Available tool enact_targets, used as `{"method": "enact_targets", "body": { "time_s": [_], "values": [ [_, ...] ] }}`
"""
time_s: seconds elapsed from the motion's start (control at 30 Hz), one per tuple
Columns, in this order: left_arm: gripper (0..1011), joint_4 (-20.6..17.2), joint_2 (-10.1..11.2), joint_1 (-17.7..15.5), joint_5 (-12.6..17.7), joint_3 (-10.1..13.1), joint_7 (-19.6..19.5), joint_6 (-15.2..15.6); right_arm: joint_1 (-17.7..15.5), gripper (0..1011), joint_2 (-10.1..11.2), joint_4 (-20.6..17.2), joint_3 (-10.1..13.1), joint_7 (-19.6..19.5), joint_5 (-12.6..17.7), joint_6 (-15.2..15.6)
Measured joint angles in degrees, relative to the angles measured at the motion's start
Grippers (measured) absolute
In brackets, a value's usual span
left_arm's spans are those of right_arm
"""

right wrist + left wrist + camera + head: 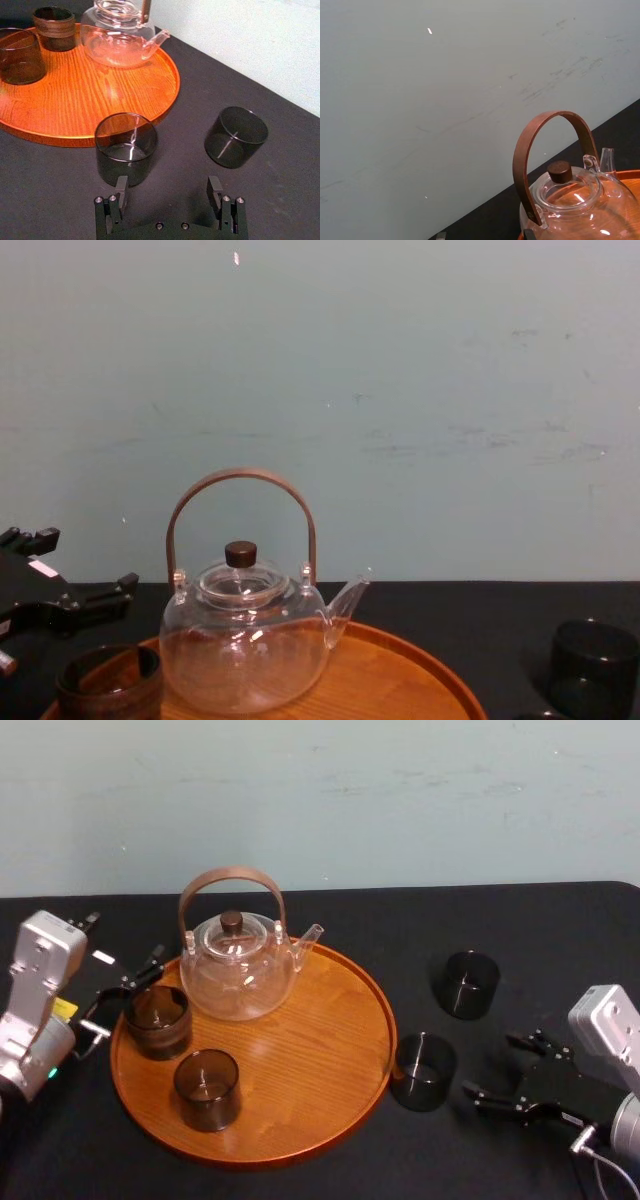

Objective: Pick up the glass from the table and place it on the tray.

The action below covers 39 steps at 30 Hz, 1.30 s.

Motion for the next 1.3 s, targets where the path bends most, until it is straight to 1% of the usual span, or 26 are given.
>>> {"method": "enact_targets", "body": {
  "time_s": [0.2,0.4,0.83,1.3],
  "values": [
    [1001,0.0,0.0,0.0,0.0,0.0,0.0,0.0,0.37,1002,-0.85,0.11,-0.3,0.93,-1.06,-0.05],
    [1001,0.0,0.0,0.0,0.0,0.0,0.0,0.0,0.99,1002,-2.13,0.43,-0.6,2.01,-2.59,0.03],
    [1001,0.0,0.0,0.0,0.0,0.0,0.0,0.0,1.98,1002,-4.46,0.73,-0.91,4.38,-4.7,0.48],
    [1001,0.0,0.0,0.0,0.0,0.0,0.0,0.0,2.59,1003,-6.95,1.61,-0.33,6.25,-5.87,1.38]
  ]
}}
